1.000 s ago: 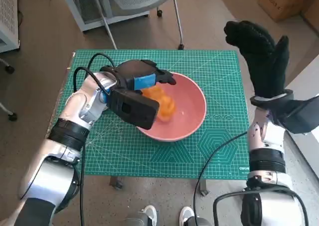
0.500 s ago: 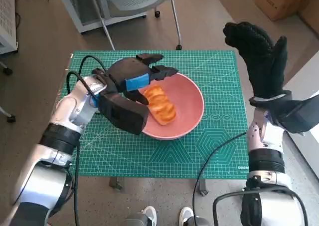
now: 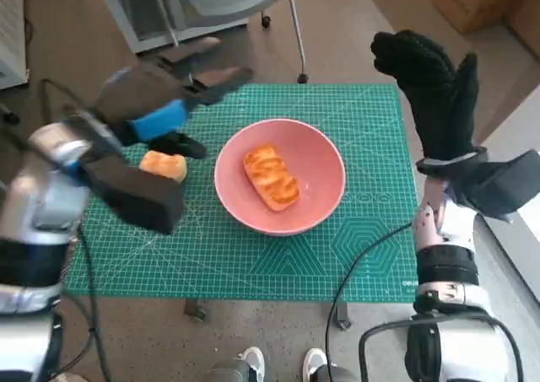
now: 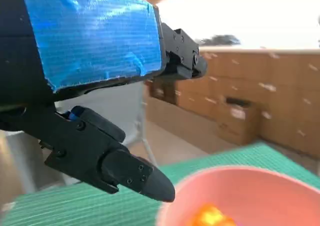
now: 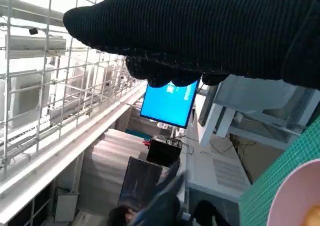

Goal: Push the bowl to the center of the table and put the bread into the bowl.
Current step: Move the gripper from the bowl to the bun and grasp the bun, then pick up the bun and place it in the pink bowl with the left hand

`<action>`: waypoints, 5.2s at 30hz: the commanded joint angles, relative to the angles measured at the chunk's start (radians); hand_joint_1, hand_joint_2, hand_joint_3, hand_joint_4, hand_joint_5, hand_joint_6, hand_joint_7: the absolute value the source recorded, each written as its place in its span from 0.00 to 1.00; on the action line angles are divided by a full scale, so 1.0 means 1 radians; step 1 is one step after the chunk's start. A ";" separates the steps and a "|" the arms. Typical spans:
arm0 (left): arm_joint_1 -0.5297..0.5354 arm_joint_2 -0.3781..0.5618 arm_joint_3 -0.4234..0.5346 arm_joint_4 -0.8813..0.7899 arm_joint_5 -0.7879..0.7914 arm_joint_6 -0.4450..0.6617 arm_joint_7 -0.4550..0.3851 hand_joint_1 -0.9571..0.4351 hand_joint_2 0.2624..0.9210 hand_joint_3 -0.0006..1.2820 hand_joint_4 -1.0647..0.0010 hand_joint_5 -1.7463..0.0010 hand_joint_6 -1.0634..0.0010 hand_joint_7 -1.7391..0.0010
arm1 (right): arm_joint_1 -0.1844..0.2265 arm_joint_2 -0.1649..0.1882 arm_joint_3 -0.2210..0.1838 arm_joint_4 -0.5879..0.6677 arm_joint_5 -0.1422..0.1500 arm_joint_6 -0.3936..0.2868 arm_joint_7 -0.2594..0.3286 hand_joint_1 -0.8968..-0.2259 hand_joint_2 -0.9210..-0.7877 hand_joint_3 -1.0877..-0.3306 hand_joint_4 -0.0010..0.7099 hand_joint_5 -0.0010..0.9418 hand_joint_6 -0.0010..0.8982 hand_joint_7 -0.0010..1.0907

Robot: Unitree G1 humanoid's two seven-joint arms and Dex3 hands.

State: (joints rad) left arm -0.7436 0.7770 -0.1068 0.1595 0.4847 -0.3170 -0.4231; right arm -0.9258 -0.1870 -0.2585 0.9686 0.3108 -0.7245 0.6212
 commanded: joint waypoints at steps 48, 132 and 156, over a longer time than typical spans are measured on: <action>0.106 -0.012 -0.041 0.348 0.037 0.230 0.044 0.39 0.67 0.00 0.97 1.00 0.78 1.00 | 0.002 0.005 -0.011 -0.002 0.021 0.050 0.052 0.27 0.00 0.60 0.27 0.00 0.41 0.01; -0.134 -0.125 -0.295 0.704 0.181 0.298 0.335 0.69 1.00 0.07 0.41 0.33 0.40 0.30 | 0.036 -0.009 0.002 -0.066 0.006 0.047 0.020 0.27 0.00 0.56 0.27 0.00 0.40 0.01; 0.001 -0.083 -0.126 -0.169 0.235 0.347 0.282 0.69 0.98 0.01 0.21 0.45 0.35 0.35 | 0.030 -0.003 0.007 -0.056 0.001 0.036 0.025 0.28 0.00 0.54 0.27 0.00 0.38 0.00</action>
State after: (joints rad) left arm -0.7549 0.7122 -0.2439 0.0933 0.7049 0.0365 -0.1313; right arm -0.9081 -0.1933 -0.2568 0.8988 0.3127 -0.6925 0.6383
